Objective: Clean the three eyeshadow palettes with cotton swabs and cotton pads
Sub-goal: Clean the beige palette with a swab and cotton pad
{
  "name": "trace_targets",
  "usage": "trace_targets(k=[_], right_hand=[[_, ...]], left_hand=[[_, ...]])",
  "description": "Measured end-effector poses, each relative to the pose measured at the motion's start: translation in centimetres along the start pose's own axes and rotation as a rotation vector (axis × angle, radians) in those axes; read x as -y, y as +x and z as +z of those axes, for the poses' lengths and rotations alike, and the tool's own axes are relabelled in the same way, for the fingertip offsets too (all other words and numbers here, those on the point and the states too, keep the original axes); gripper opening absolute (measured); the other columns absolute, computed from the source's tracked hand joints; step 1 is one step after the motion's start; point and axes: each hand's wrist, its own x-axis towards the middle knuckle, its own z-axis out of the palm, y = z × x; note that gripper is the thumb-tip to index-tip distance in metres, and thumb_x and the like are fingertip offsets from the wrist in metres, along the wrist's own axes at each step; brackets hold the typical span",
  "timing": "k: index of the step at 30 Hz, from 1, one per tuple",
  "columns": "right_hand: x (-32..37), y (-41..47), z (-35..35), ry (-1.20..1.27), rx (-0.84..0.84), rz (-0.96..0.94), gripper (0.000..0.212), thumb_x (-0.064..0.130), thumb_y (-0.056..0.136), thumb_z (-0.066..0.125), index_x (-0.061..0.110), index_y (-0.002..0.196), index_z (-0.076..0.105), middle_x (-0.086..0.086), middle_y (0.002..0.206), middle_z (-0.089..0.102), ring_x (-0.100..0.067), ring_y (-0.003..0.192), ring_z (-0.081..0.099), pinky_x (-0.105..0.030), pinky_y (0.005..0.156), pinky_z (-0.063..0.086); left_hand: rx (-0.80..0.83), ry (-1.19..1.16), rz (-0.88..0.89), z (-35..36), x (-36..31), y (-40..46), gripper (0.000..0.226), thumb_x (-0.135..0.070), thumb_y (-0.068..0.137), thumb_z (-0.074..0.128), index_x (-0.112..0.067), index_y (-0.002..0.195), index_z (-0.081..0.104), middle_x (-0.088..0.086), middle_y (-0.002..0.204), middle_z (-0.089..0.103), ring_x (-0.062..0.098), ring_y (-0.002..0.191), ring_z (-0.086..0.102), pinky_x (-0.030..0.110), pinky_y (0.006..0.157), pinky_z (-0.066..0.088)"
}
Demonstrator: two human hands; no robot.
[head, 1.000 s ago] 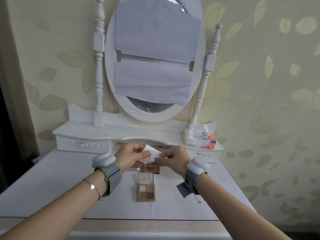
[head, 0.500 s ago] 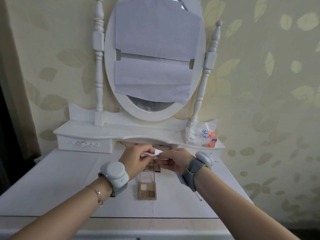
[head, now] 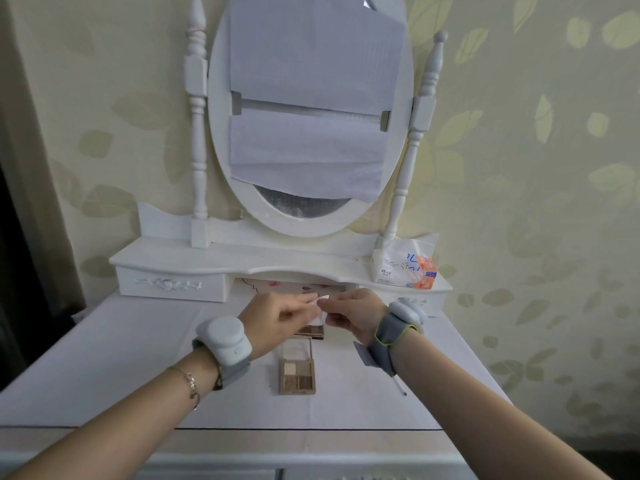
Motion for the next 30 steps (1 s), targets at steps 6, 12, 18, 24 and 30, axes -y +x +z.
trace_targets(k=[6,12,18,24,30], right_hand=[[-0.1,-0.2,-0.2,-0.476,-0.146,-0.226,0.014,0.021,0.075,0.076,0.014,0.087,0.07,0.002,0.067,0.052,-0.01,0.06,0.049,-0.017,0.061,0.04],[0.2,-0.9,0.9,-0.791,-0.183,-0.457,0.016,0.02,0.082,0.067,0.007,0.09,0.071,0.001,0.078,0.059,-0.013,0.072,0.053,-0.007,0.055,0.034],[0.7,-0.8,1.6,-1.12,-0.082,-0.61,0.021,0.015,0.088,0.053,0.001,0.09,0.069,-0.009,0.096,0.063,-0.025,0.091,0.057,-0.025,0.073,0.037],[0.6,-0.5,1.6,-1.276,0.023,-0.677,0.023,0.012,0.09,0.049,0.007,0.098,0.07,-0.01,0.107,0.061,-0.028,0.097,0.057,-0.032,0.079,0.042],[0.5,-0.4,1.2,-1.395,0.14,-0.646,0.028,0.022,0.093,0.048,0.003,0.097,0.068,-0.012,0.117,0.057,-0.031,0.106,0.057,-0.038,0.088,0.045]], left_hand=[[-0.148,-0.287,-0.352,0.0,0.6,1.0,0.022,-0.016,0.08,0.07,-0.013,0.102,0.07,0.002,0.093,0.072,0.015,0.089,0.068,0.03,0.082,0.055],[-0.093,-0.502,-0.535,1.0,-0.1,1.1,0.017,-0.004,0.087,0.061,0.008,0.096,0.067,0.02,0.08,0.071,0.021,0.068,0.07,0.025,0.063,0.059],[-0.096,-0.791,-0.702,1.7,-1.0,1.6,0.011,0.007,0.085,0.052,0.011,0.083,0.062,0.019,0.061,0.068,0.025,0.059,0.069,0.028,0.059,0.059],[-0.056,-0.969,-0.828,1.3,-1.0,2.3,0.024,0.004,0.09,0.034,0.008,0.08,0.054,0.019,0.054,0.064,0.028,0.048,0.066,0.032,0.048,0.057],[-0.022,-1.042,-0.905,1.4,-0.3,2.7,0.021,0.002,0.088,0.029,0.004,0.086,0.05,0.019,0.067,0.061,0.03,0.053,0.065,0.042,0.066,0.052]])
